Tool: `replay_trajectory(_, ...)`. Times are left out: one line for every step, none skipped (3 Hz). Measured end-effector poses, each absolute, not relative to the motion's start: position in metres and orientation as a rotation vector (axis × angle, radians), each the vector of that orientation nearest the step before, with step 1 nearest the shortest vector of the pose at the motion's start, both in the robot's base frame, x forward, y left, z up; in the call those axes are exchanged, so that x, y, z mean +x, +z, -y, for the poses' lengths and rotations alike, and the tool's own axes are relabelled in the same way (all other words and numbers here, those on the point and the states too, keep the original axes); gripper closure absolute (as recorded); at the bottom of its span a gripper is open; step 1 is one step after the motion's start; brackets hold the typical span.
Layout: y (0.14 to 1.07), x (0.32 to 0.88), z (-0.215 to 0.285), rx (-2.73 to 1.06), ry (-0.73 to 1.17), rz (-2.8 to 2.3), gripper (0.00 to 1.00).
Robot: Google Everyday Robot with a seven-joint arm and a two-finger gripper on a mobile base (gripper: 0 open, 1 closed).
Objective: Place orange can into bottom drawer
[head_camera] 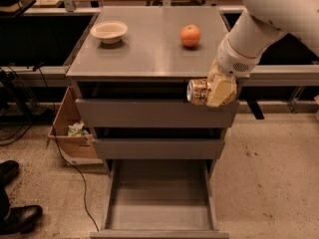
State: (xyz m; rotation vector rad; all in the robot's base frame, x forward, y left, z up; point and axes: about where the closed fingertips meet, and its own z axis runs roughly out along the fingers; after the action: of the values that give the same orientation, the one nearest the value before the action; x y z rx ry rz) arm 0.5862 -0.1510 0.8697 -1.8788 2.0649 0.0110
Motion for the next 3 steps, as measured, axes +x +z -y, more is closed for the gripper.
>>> replay_trajectory(0.831,0.565,0.139,-1.918,0.05,-2.086,1.0)
replay_trajectory(0.768,0.523,0.126,-1.931,0.126,-2.124,1.0)
replay_trajectory(0.723,0.5,0.119,-1.925,0.175,-2.135,1.0)
